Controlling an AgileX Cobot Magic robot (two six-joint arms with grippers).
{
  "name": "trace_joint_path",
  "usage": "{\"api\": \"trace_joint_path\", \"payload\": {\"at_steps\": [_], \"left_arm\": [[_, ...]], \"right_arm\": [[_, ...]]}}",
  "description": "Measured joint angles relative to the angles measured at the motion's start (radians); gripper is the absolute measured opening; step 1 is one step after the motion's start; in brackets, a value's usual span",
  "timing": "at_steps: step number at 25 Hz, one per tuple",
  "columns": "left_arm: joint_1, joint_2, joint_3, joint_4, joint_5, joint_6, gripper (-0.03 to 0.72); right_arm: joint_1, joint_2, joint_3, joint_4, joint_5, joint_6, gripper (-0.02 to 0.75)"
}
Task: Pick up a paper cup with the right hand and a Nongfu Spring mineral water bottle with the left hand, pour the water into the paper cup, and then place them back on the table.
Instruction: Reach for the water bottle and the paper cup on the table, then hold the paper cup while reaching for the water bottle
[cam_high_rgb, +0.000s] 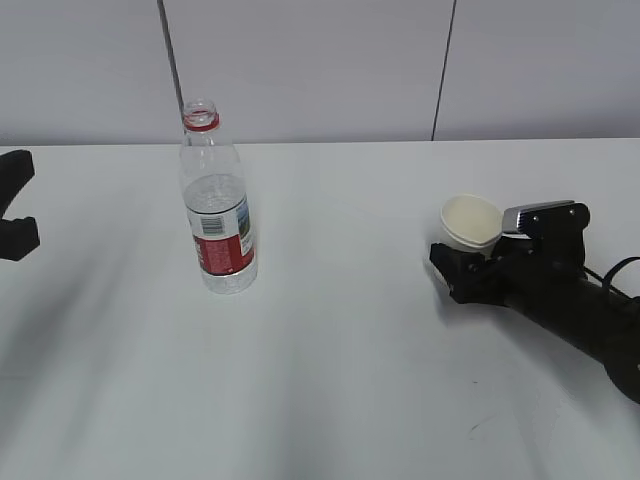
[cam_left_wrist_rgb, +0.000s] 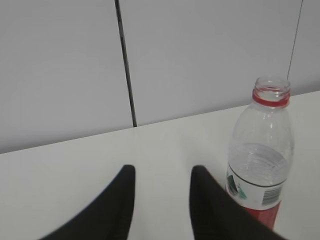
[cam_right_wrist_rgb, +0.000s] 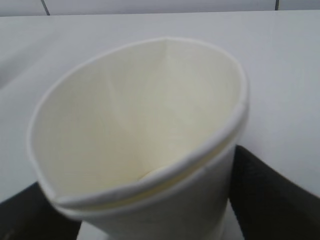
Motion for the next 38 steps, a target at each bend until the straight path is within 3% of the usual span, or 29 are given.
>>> {"api": "trace_joint_path", "payload": {"at_steps": [8,13,19,23,30,38], "left_arm": [[0.0,0.032,0.0,-0.001,0.0,0.0,0.239],[-0.007,0.034,0.0,0.023,-0.001,0.0,0.24],[-0.062,0.055,0.0,0.117,-0.001,-0.004,0.258],[-0.078,0.111,0.0,0.131,-0.04,-0.021,0.323],[-0.078,0.286,-0.001,0.169,-0.216,-0.106,0.557],[-0.094,0.539,-0.004,0.243,-0.495,-0.146,0.592]], "right_arm": [[0.0,0.0,0.0,-0.002,-0.001,-0.002,0.487],[0.0,0.0,0.0,-0.002,-0.002,-0.002,0.474],[0.0,0.0,0.0,-0.065,-0.002,-0.002,0.473],[0.0,0.0,-0.006,-0.114,-0.003,-0.002,0.472],[0.0,0.002,-0.04,-0.238,-0.003,-0.002,0.468],[0.0,0.002,-0.081,-0.357,-0.003,0.008,0.468]]}}
